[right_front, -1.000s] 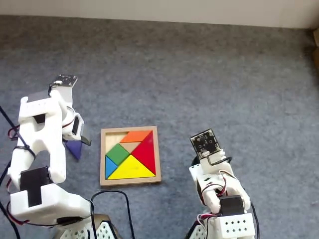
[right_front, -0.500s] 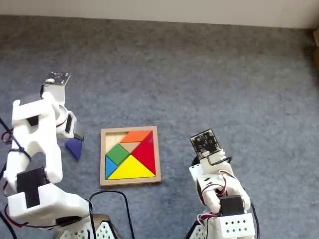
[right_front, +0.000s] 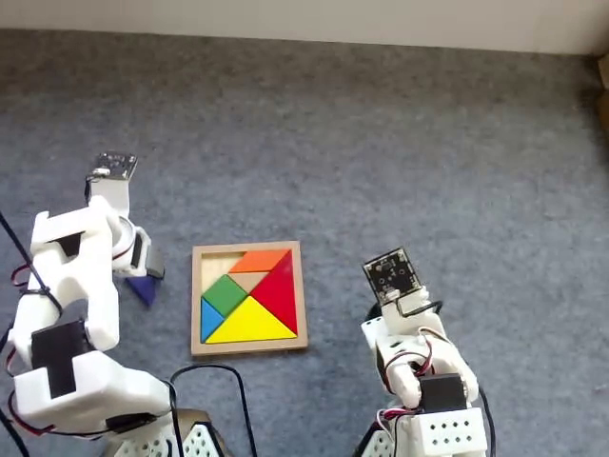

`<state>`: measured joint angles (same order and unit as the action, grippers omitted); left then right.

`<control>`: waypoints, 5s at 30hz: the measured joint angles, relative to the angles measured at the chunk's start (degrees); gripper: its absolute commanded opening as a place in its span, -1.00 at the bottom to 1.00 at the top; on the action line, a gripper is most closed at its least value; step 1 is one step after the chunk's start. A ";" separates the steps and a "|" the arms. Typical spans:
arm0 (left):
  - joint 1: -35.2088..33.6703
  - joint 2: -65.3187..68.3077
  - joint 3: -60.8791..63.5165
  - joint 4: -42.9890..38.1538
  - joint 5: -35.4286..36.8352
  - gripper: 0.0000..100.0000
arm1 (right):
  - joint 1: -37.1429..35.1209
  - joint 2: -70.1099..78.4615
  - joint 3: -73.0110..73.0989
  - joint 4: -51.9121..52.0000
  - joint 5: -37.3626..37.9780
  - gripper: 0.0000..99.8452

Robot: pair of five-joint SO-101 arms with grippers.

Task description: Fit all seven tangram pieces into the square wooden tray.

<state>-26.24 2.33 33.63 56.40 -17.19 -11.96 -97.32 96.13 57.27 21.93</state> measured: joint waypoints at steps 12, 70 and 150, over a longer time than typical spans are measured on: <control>-0.26 12.04 -10.37 5.89 0.00 -0.51 | 0.00 0.00 0.00 0.00 0.00 -0.98; -4.31 -4.40 7.74 1.32 5.71 -0.53 | 0.00 0.00 0.00 0.00 0.00 -0.98; -3.52 -1.93 -9.23 15.21 0.97 -0.38 | 1.49 0.00 0.00 0.00 0.00 -0.98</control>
<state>-29.76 0.40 24.40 71.60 -16.22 -10.46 -97.32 96.13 57.27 21.93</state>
